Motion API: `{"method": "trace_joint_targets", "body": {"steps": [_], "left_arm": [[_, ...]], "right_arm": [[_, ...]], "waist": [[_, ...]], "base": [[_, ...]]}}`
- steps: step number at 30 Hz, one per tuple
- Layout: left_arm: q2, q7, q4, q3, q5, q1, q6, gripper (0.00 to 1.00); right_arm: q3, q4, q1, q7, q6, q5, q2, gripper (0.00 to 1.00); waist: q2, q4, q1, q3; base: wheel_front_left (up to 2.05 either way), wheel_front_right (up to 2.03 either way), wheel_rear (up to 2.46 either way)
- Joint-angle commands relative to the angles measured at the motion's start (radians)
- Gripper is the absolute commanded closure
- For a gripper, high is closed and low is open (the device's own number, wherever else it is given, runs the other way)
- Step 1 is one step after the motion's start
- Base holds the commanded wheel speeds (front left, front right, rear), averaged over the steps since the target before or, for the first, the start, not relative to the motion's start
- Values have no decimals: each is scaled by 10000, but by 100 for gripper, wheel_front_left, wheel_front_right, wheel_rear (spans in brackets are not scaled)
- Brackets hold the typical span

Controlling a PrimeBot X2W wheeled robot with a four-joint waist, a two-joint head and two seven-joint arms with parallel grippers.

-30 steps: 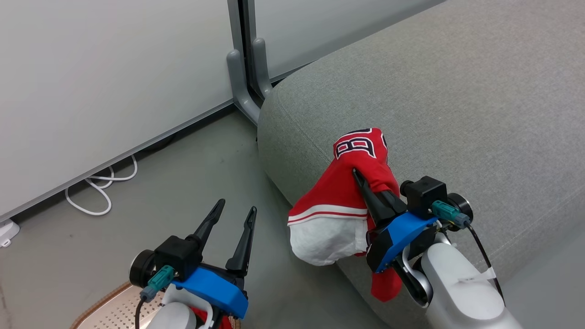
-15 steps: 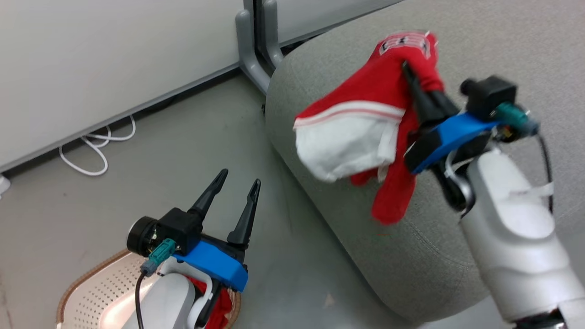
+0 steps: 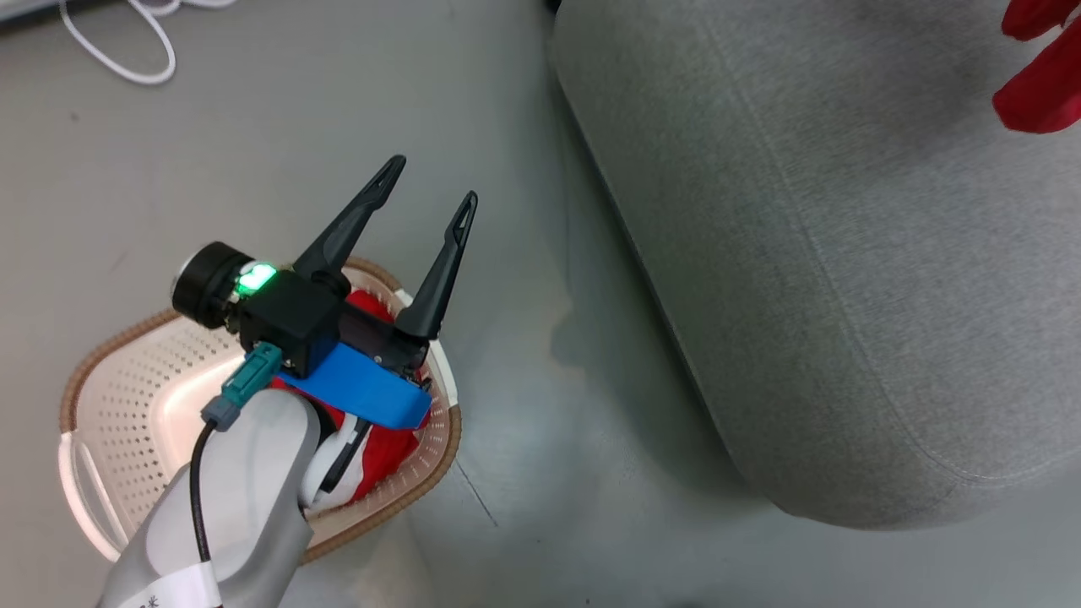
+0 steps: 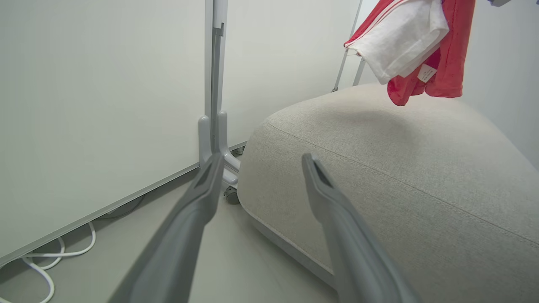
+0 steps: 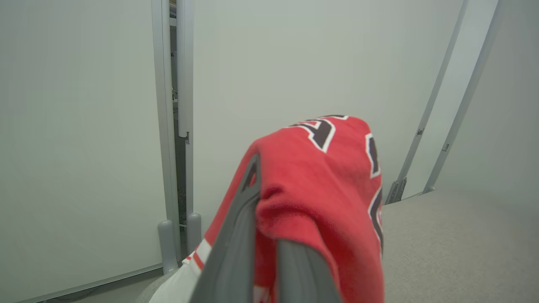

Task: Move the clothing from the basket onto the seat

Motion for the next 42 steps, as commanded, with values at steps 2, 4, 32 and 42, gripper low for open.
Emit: {"method": "trace_joint_targets", "body": {"steps": [2,4,32,42], "left_arm": [[260,-29,-345,25,75,-391,-72,0],[397,-29,-633,-1,120,-565,-72,0],[363,-29,-385,-415,-334,-272,-71,0],[-614,-31,189,52,-652,904,-72,0]], "right_arm": [[-389,112,-220,-235,3,-89,-70,100],[-704,316,-266,-391,3,-54,-101,100],[-691,3193,407,-1302,3,336,292,0],[-373,1907,2714,-1309,3,-388,710,0]], "waist": [[0,429,-2,1667],[0,433,-2,2090],[0,514,-2,1111],[0,1126,-2,-1419]], "base": [[0,0,0],[0,0,0],[0,0,0],[0,0,0]]}}
